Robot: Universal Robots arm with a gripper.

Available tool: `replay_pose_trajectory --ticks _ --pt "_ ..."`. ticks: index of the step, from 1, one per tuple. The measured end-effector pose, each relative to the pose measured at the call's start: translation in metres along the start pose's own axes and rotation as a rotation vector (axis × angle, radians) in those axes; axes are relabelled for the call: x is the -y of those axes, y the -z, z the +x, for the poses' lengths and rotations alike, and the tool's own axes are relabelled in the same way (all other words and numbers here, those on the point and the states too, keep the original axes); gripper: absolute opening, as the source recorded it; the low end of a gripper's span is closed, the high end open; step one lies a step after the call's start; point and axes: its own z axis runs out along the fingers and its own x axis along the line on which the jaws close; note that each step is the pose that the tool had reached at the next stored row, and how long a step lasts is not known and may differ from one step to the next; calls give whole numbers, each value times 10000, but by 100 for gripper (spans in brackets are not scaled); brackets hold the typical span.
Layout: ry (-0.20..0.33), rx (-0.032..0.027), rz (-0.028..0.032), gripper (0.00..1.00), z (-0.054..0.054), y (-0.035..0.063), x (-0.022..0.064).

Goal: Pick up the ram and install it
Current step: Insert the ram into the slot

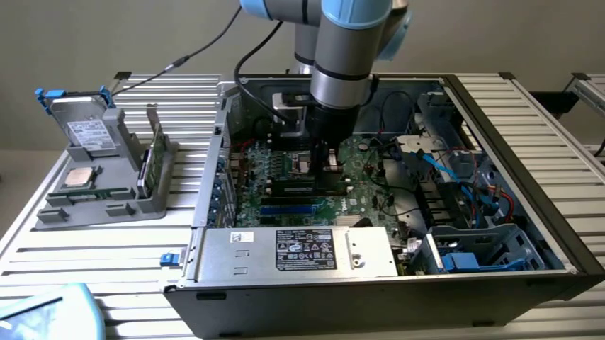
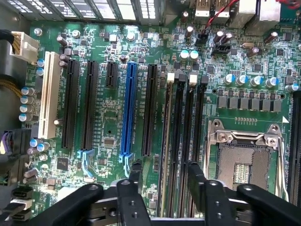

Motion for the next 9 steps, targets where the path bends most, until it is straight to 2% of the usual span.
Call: replay_pose_trajectory --ticks 6,9 --pt "-5 0 -1 52 6 179 -18" --pt "-6 1 0 52 6 193 -19"
